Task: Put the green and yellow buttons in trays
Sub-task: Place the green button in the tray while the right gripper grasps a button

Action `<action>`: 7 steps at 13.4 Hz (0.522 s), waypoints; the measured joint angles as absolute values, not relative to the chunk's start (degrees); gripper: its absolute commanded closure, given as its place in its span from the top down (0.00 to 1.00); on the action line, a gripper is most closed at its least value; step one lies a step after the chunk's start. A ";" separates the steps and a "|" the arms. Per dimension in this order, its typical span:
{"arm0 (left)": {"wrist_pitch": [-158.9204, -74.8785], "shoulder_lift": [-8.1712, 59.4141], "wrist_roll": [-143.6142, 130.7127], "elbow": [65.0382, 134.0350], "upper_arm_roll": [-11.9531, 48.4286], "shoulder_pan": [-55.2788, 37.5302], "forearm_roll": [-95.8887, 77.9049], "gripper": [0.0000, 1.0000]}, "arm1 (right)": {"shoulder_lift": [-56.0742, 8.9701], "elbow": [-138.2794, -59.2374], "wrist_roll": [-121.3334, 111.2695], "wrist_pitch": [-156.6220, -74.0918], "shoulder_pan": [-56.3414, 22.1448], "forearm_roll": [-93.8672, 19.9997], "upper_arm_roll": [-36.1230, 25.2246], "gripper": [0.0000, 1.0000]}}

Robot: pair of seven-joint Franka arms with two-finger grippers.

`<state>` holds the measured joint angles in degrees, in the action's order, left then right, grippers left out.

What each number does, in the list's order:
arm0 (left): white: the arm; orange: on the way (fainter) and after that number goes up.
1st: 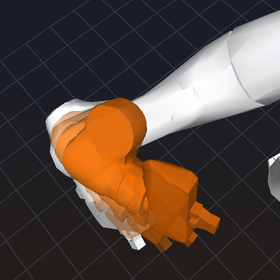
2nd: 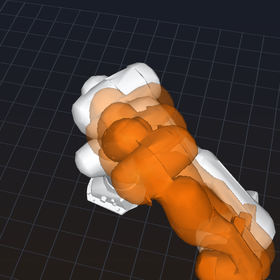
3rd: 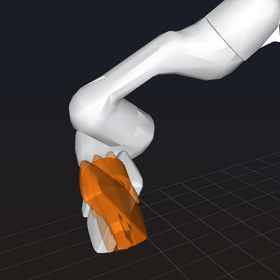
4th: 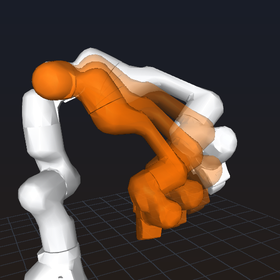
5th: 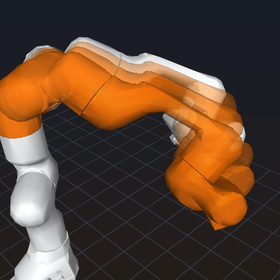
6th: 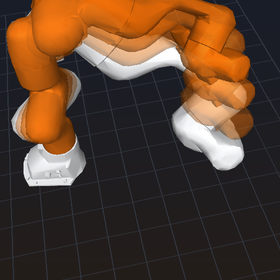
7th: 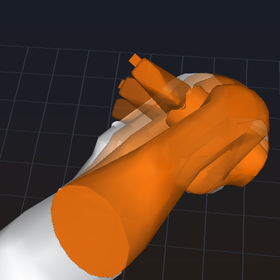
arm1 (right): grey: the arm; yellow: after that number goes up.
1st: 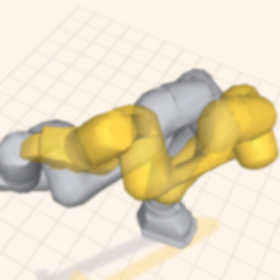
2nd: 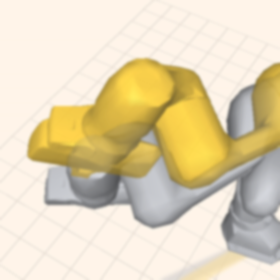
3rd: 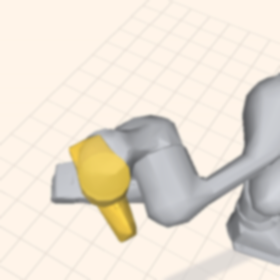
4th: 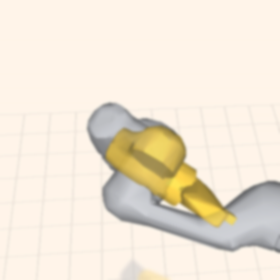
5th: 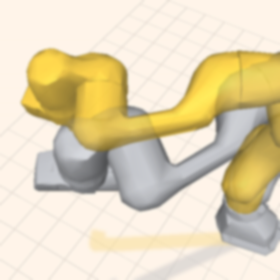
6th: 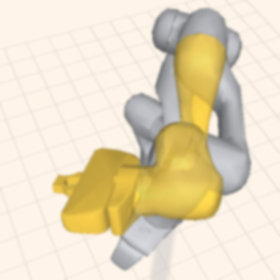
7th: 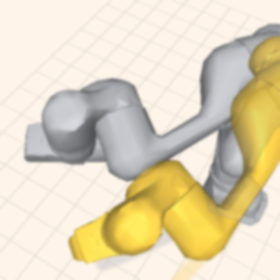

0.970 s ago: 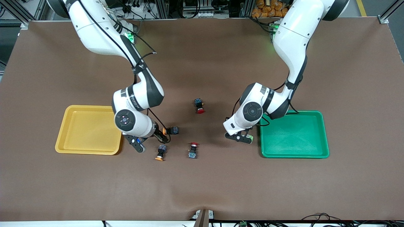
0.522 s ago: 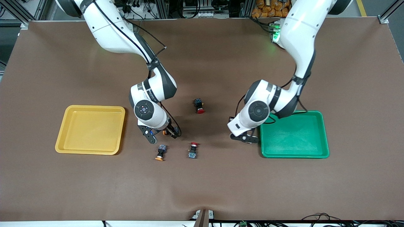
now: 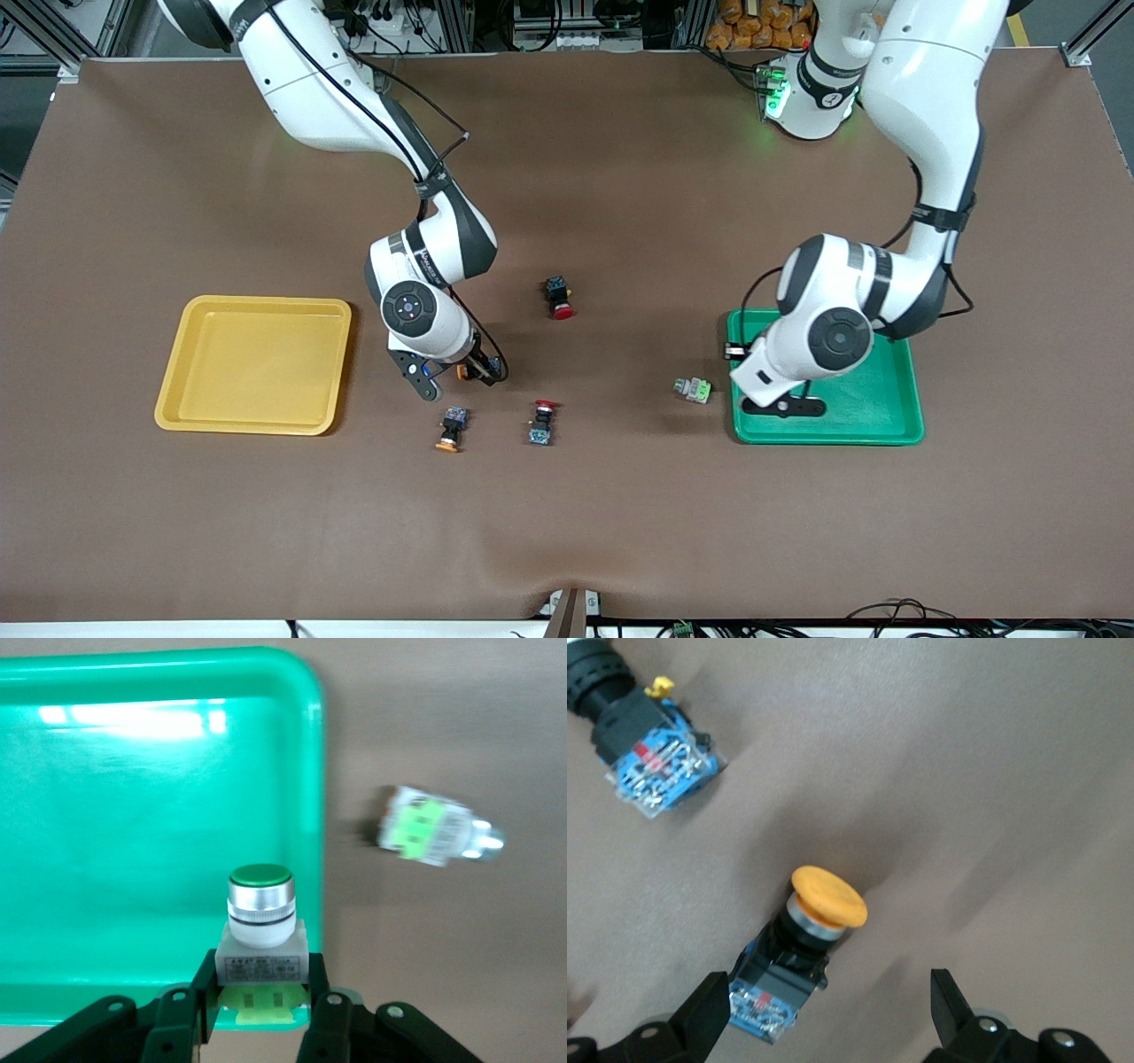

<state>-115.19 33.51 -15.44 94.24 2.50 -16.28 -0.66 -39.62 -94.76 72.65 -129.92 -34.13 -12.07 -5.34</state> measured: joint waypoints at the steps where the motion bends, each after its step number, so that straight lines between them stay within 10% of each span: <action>1: -115.32 33.75 -14.74 94.78 2.49 -15.38 -0.29 0.00 | -39.66 -95.07 72.65 -130.93 -34.12 -12.04 -5.49 1.00; 5: -118.36 35.97 -13.60 96.08 2.51 -13.66 -0.15 0.00 | -40.12 -97.57 73.74 -136.98 -34.12 -12.04 -5.65 1.00; 7: -119.38 36.69 -13.60 96.77 2.56 -13.66 -0.15 0.33 | -40.30 -97.63 75.04 -137.59 -34.21 -12.04 -5.56 1.00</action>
<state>-119.38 36.69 -13.60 96.77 2.56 -13.66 -0.15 -40.30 -97.63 75.04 -137.59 -34.21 -12.04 -5.56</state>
